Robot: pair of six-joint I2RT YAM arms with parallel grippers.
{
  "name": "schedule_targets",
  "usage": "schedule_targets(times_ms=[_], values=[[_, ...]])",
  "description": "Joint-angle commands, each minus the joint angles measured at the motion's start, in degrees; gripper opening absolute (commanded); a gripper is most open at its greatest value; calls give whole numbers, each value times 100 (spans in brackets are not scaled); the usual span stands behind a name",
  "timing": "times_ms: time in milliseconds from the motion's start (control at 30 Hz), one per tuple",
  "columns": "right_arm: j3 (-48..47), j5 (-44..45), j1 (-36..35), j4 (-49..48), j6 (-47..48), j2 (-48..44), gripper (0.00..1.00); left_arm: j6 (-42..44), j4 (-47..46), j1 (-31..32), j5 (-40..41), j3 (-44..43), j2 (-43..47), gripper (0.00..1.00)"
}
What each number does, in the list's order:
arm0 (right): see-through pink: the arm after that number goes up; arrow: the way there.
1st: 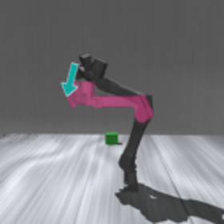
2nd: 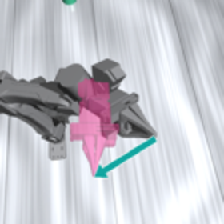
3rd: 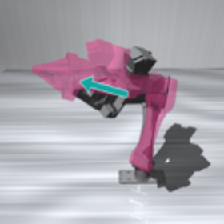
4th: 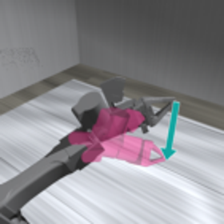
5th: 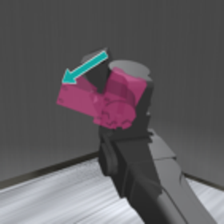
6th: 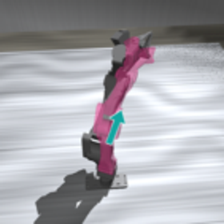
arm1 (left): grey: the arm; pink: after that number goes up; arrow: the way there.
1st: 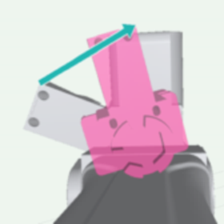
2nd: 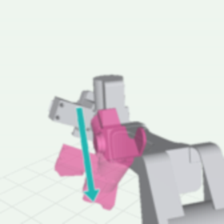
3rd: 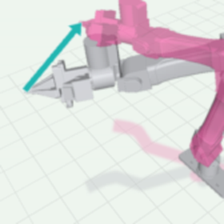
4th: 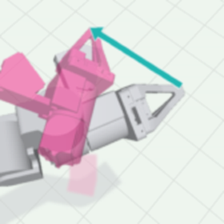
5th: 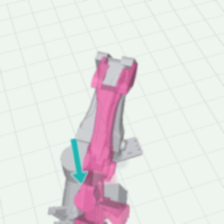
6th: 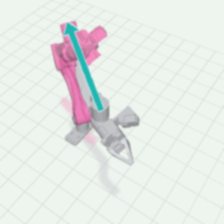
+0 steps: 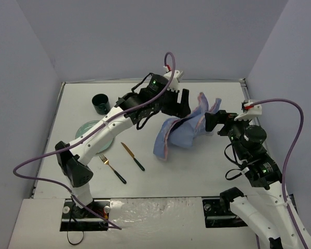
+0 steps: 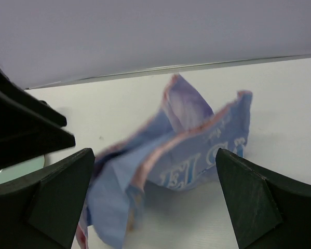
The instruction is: Set the dinner table for one person
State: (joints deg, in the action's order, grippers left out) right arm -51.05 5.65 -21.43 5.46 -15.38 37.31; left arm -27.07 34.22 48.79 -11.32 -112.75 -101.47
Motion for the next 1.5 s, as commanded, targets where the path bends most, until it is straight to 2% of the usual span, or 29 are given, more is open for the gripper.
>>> schedule_targets(times_ms=[0,67,233,333,433,533,600,733,867,1133,1467], values=[[-76,260,-19,-96,-217,264,100,82,-421,-12,480,1058,615,91],[-36,435,-19,7,-457,476,100,125,-431,-20,692,1480,830,97],[-46,933,0,476,-1000,1305,100,238,-414,-35,1076,2288,1384,97],[2,1159,65,702,-1506,1693,100,263,-574,-27,981,2779,1546,97],[92,1039,436,774,-1681,2043,100,335,-829,-16,861,3237,1586,97],[235,523,1020,904,-1878,2278,100,393,-981,-9,785,3611,1538,97],[436,154,1488,935,-2010,2421,99,439,-1049,-9,729,3653,1452,97],[840,-170,1848,956,-2139,2703,94,518,-1154,-2,590,3556,1265,97],[1261,-357,1989,973,-2347,2979,92,656,-1055,-9,665,3304,1164,97],[1959,-21,2000,691,-2559,3191,88,727,-913,-118,923,3414,1335,97],[2211,-300,1983,117,-2489,3463,62,643,-813,-254,950,3756,1671,97]])
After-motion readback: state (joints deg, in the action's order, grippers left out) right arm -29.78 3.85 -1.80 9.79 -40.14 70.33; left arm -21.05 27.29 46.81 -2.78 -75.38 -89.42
